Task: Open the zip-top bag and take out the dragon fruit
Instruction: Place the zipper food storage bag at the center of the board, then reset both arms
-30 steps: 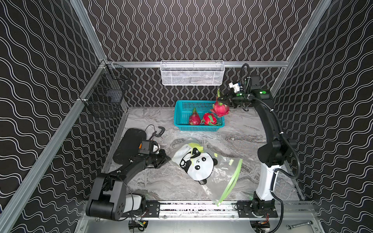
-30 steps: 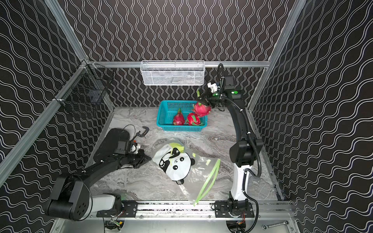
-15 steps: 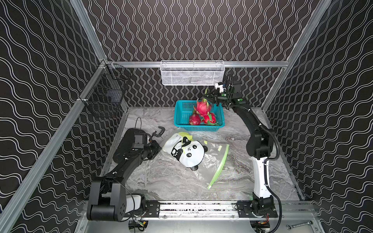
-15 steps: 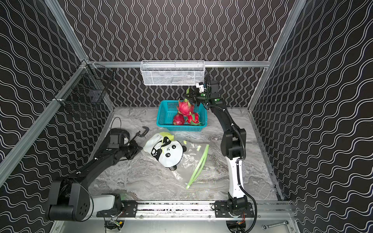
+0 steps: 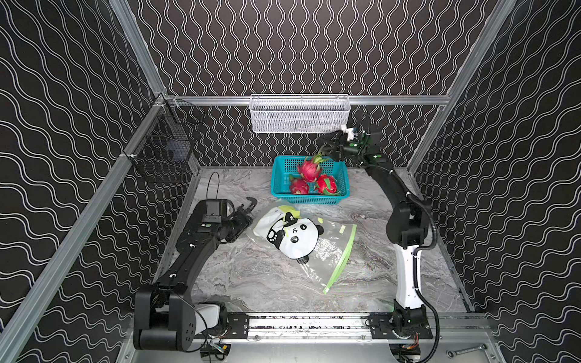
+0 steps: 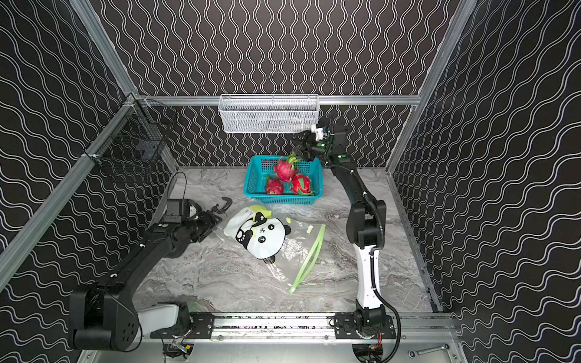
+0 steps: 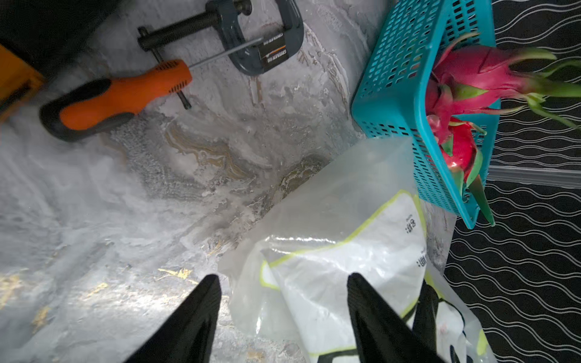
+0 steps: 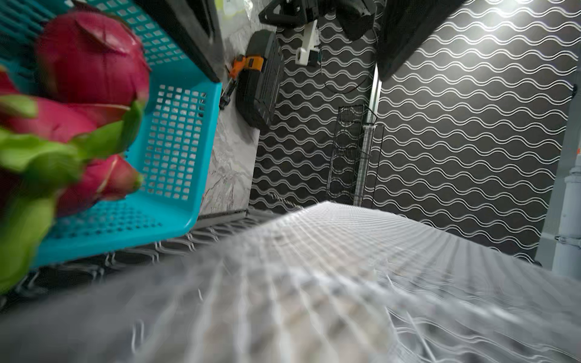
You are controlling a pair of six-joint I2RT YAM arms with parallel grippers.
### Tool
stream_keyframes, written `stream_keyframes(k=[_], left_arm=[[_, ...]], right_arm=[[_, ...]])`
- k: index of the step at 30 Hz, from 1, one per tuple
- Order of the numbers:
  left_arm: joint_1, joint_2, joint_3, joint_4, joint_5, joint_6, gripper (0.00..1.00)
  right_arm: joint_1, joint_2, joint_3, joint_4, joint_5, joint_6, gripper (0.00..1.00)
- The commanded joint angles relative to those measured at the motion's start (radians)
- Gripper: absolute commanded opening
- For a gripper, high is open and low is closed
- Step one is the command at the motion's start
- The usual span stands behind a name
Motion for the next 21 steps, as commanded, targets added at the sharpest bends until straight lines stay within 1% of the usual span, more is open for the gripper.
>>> stream_keyframes(k=[1,3,7,9,11,13,17,21], left_arm=[[0.002,-0.01,0.062,-0.089,-0.062,0.099,0.71],[0.001,-0.018,0.106,-0.127,-0.081,0.14,0.74],[-0.019,-0.066,0.181,-0.214,-0.157,0.214,0.78],[-0.033,-0.104,0.198,-0.252,-0.192,0.229,0.82],[-0.039,-0.158,0.197,-0.277,-0.212,0.241,0.88],[-0.048,-0.205,0.193,-0.301,-0.223,0.249,0.93],[-0.068,-0.3,0.17,-0.322,-0.24,0.269,0.97],[-0.069,-0.378,0.118,-0.328,-0.317,0.247,0.98]], right_arm=[[-0.015,-0.097,-0.038,-0.022,0.007,-0.083,0.76],[-0.022,-0.178,-0.109,-0.093,0.008,-0.16,0.76],[-0.032,-0.402,-0.314,-0.289,0.044,-0.385,0.76],[-0.037,-0.512,-0.423,-0.377,0.079,-0.496,0.77],[-0.041,-0.617,-0.524,-0.484,0.144,-0.618,0.77],[-0.048,-0.714,-0.614,-0.565,0.222,-0.712,0.78],[-0.053,-0.909,-0.829,-0.578,0.435,-0.806,0.82],[-0.054,-1.01,-0.973,-0.538,0.536,-0.875,0.82]])
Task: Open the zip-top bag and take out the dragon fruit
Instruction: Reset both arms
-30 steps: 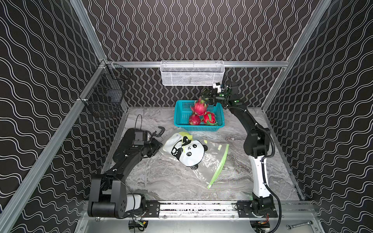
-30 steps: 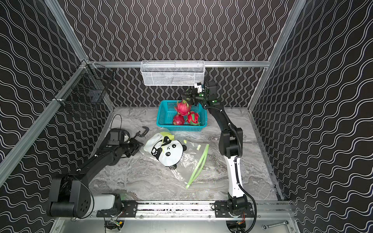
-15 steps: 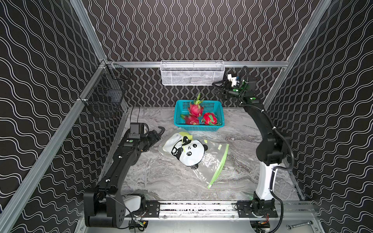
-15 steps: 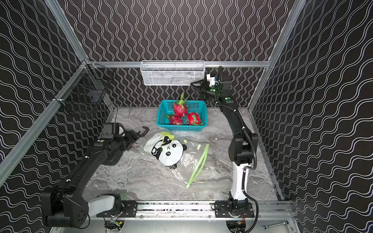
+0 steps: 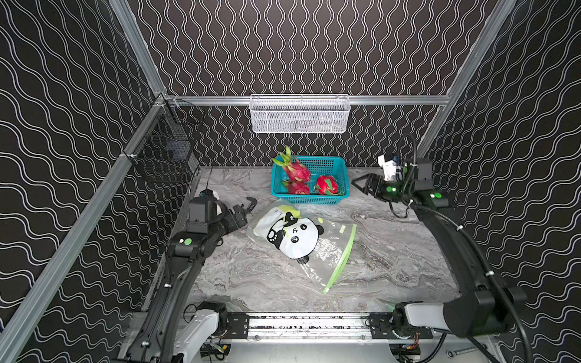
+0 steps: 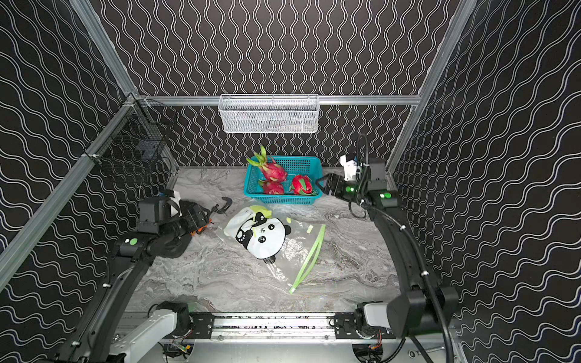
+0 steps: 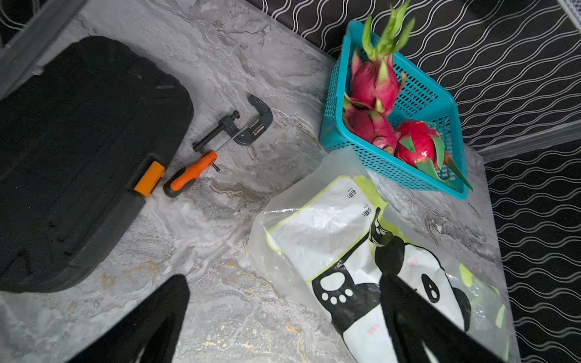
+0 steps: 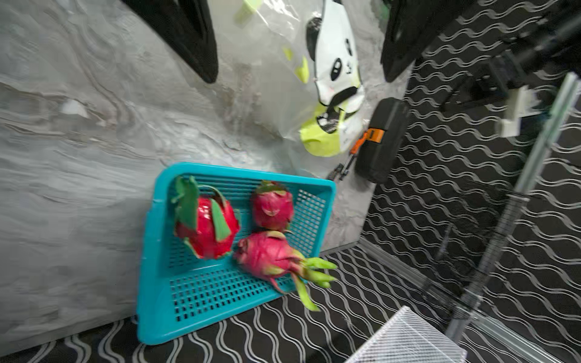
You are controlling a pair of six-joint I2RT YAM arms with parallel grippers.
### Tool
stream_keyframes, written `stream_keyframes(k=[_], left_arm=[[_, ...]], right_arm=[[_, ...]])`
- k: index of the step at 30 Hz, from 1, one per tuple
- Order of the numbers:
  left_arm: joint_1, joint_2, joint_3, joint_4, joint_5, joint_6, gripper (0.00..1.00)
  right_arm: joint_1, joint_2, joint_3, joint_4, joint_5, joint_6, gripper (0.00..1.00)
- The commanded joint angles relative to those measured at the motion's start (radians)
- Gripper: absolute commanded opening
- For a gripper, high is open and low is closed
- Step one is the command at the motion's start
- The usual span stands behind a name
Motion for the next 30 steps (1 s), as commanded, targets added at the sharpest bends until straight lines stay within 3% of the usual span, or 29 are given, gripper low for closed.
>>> stream_keyframes(k=[1,6,10,16,19,23,27,30], left_arm=[[-0.001,-0.041,-0.037,-0.028,-0.098,-0.006,0.99],[-0.002,-0.097,-0.082,0.004,-0.215,-0.015,0.99],[-0.002,-0.128,-0.117,0.077,-0.294,0.042,0.99],[-0.002,-0.066,-0.129,0.18,-0.309,0.17,0.99],[-0.003,-0.018,-0.14,0.221,-0.323,0.221,0.99],[-0.005,0.027,-0.174,0.273,-0.33,0.253,0.99],[-0.007,0.068,-0.241,0.369,-0.336,0.26,0.99],[-0.007,0.123,-0.281,0.462,-0.385,0.263,0.99]], right_arm=[[0.002,-0.044,-0.061,-0.009,0.153,-0.128,0.82],[0.001,-0.093,-0.127,0.1,0.168,-0.163,0.83],[0.0,-0.155,-0.243,0.308,0.208,-0.195,0.83],[-0.003,-0.226,-0.524,0.738,0.416,-0.232,0.85],[-0.048,-0.203,-0.614,0.852,0.505,-0.269,0.87],[-0.177,-0.109,-0.703,0.979,0.462,-0.269,0.88],[-0.19,0.031,-0.711,0.993,0.406,-0.347,0.88],[-0.19,0.076,-0.76,1.092,0.42,-0.317,0.88]])
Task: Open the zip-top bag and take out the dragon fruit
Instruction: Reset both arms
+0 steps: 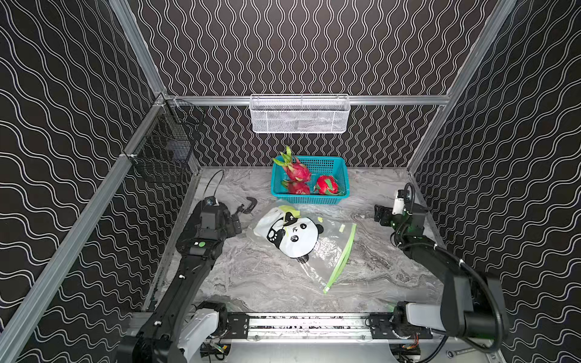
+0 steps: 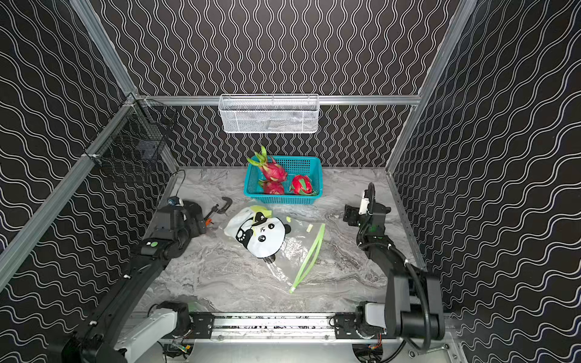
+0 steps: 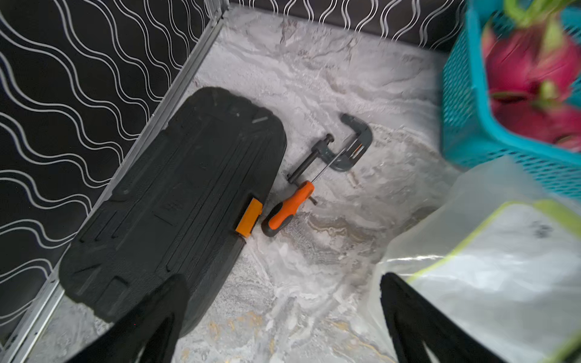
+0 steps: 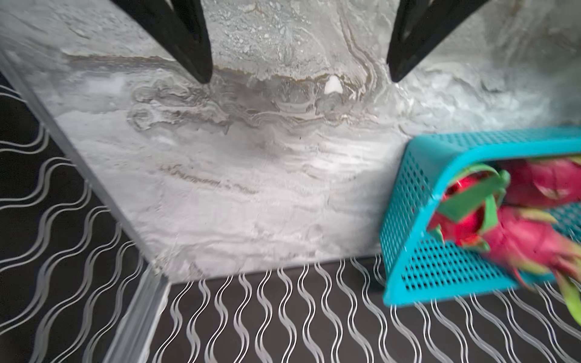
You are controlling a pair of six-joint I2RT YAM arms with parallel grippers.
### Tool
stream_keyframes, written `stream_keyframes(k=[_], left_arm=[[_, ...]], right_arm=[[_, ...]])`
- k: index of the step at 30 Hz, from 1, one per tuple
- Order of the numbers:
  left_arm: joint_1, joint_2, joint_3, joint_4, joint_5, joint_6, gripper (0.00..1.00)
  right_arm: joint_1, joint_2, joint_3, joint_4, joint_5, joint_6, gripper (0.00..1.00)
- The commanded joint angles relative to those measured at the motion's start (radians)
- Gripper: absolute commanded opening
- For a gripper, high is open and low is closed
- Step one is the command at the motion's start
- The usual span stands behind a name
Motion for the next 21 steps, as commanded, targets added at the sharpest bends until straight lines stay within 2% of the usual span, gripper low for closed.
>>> stream_keyframes(k=[1,8,12,18,21], left_arm=[[0.0,0.047,-0.038,0.184,-0.073,0.026,0.99],[0.0,0.22,-0.196,0.649,-0.049,0.147,0.99],[0.001,0.362,-0.311,0.988,-0.045,0.273,0.99],[0.011,0.47,-0.315,1.105,0.019,0.333,0.99],[0.011,0.498,-0.332,1.197,0.121,0.38,0.99]], right_arm=[[-0.005,0.025,-0.049,0.185,-0.003,-0.006,0.88],[-0.004,0.049,-0.13,0.318,-0.039,-0.046,0.89],[-0.004,0.052,-0.161,0.345,-0.057,-0.038,0.89],[-0.004,0.061,-0.164,0.351,-0.085,-0.042,0.9],[-0.004,0.072,-0.158,0.361,-0.101,-0.06,0.89]])
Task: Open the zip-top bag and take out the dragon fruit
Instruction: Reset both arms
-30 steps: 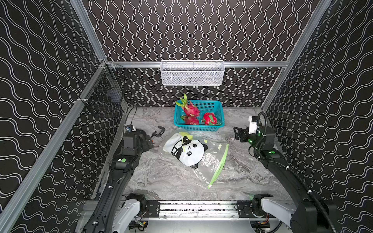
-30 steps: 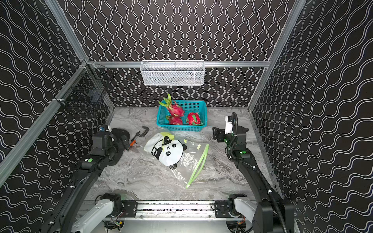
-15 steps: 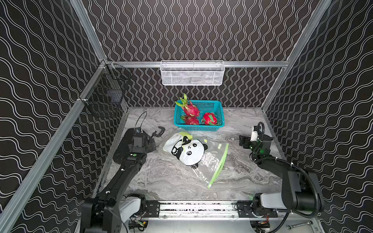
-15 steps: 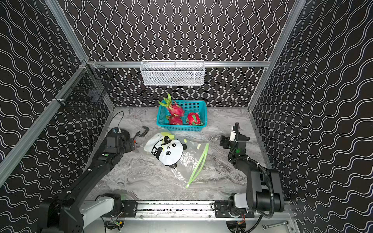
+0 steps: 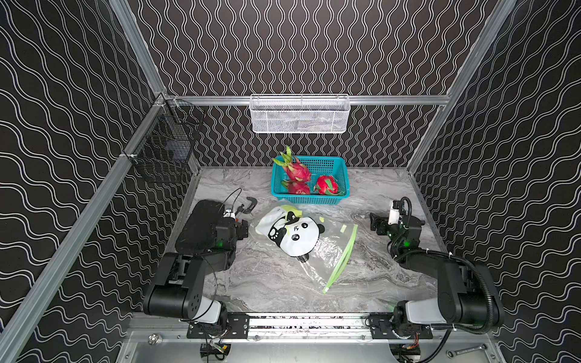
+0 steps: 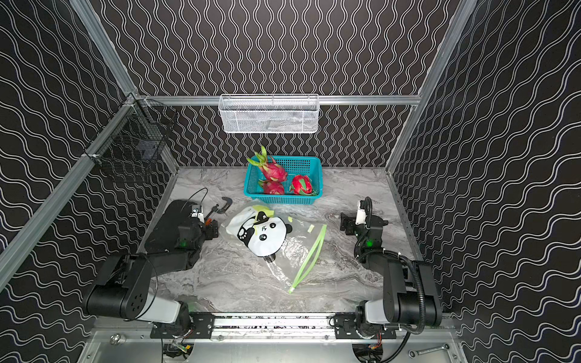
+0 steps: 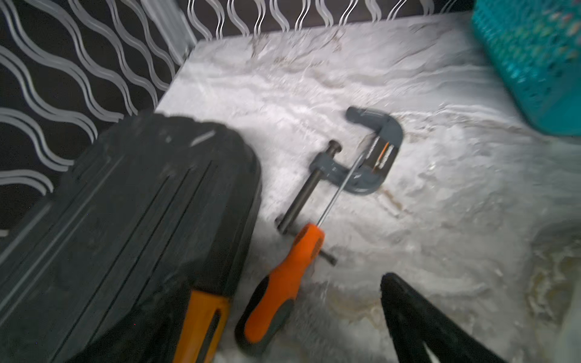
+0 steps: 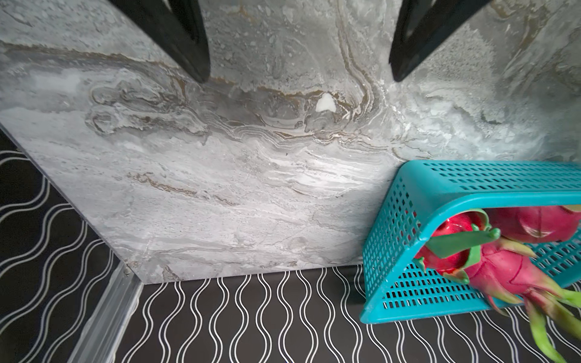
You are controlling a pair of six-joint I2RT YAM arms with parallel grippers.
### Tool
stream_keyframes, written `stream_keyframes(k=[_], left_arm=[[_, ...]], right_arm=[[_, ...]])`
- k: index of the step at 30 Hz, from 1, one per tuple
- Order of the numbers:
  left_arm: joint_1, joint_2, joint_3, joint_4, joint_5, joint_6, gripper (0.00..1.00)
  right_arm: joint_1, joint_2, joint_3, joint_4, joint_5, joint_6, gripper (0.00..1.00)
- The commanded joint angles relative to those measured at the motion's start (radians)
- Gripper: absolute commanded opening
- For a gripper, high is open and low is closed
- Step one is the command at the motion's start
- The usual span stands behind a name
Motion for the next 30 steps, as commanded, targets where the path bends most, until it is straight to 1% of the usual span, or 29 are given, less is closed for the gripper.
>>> stream_keyframes(k=[1,6,7,9,10,11,17,20,24,27,30], left_arm=[[0.003,0.031,-0.014,0.177,0.126,0.088,0.99],[0.028,0.109,-0.059,0.326,0.195,0.093,0.99],[0.035,0.134,-0.058,0.347,0.19,0.083,0.99],[0.046,0.184,-0.042,0.381,0.138,0.055,0.99],[0.049,0.181,-0.027,0.341,0.109,0.038,0.99],[0.049,0.178,-0.027,0.331,0.108,0.039,0.99],[0.047,0.186,-0.032,0.362,0.102,0.045,0.99],[0.044,0.187,-0.032,0.36,0.098,0.045,0.99],[0.044,0.187,-0.031,0.359,0.097,0.045,0.99],[0.043,0.187,-0.03,0.36,0.095,0.045,0.99],[0.043,0.187,-0.03,0.36,0.095,0.045,0.99]], right_arm=[[0.0,0.011,0.008,0.053,-0.028,-0.028,0.89],[0.0,0.019,0.002,0.07,-0.048,-0.043,0.89],[0.0,0.021,0.001,0.073,-0.051,-0.044,0.89],[0.001,0.022,-0.003,0.08,-0.049,-0.043,0.89],[0.001,0.021,-0.004,0.082,-0.045,-0.041,0.89],[0.0,0.021,-0.006,0.085,-0.041,-0.04,0.89],[-0.007,0.011,-0.04,0.137,-0.012,-0.018,0.89],[-0.01,-0.007,-0.074,0.186,0.03,0.003,0.89],[-0.01,-0.028,-0.123,0.26,0.043,0.004,0.89],[-0.01,-0.016,-0.147,0.312,0.046,0.001,0.9],[-0.008,0.027,-0.149,0.358,0.064,0.005,0.9]])
